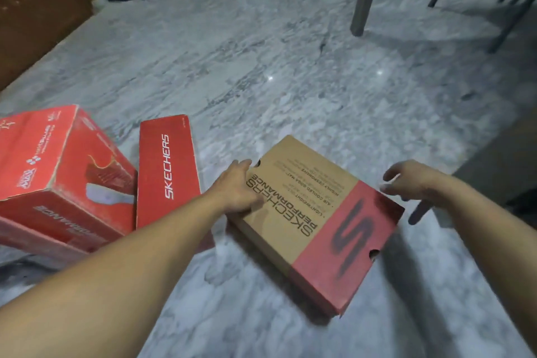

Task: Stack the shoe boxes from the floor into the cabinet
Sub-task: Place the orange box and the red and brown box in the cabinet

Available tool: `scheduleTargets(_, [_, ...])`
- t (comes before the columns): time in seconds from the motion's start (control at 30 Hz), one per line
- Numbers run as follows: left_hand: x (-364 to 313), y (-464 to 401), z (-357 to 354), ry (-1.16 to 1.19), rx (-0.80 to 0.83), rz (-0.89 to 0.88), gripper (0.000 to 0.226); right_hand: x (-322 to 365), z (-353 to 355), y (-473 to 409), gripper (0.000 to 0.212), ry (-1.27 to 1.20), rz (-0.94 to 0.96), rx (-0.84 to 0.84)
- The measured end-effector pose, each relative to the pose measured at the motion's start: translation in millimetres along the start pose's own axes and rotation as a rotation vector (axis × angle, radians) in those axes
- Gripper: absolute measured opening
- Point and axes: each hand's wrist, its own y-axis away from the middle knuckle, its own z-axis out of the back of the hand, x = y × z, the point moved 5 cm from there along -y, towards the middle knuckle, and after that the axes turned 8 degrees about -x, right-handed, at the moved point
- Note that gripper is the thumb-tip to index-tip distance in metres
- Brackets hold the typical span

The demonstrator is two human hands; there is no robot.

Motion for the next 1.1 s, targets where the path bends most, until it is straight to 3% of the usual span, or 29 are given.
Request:
scheduleTargets(0.1, [-4, -6, -16, -0.022, 0.049, -0.005, 0.086, -22, -23, 20, 0.042, 0.003, -0.134, -0.047])
scheduleTargets(0.2, [0, -7, -22, -0.169, 0.010, -0.026, 0.097, -33, -51, 30, 0.050, -0.140, -0.125, -0.027])
scheduleTargets(0.3, [7, -1, -24, -0.241, -0.023, -0.015, 0.100, -36, -50, 28, 0.077, -0.330, -0.071, -0.231])
scheduleTargets(0.4, [11, 12, -30, -0.188, 0.024, 0.003, 0.106, -44, -45, 31, 0.067, -0.497, -0.057, -0.506])
scheduleTargets(0.47, [12, 26, -38, -0.022, 0.094, 0.041, 0.117, -48, -53, 41, 0.053, -0.553, -0.016, -0.555])
scheduleTargets(0.53, [14, 42, -46, 0.197, 0.122, 0.077, 0.128, -52, -68, 52, 0.062, -0.541, 0.037, -0.489])
scheduleTargets(0.6, [17, 56, -53, 0.366, 0.128, 0.111, 0.139, -58, -78, 62, 0.092, -0.532, 0.055, -0.381])
scheduleTargets(0.73, [5, 76, -60, 0.484, 0.116, 0.098, 0.129, -64, -80, 70, 0.133, -0.511, 0.100, -0.247])
scheduleTargets(0.9, [-8, 98, -41, 0.552, 0.085, 0.087, 0.119, -63, -57, 89, 0.140, -0.443, 0.240, -0.303])
scheduleTargets(1.1, [-24, 137, 8, 0.592, 0.000, 0.006, 0.101, -34, -4, 133, 0.150, -0.431, 0.454, -0.208])
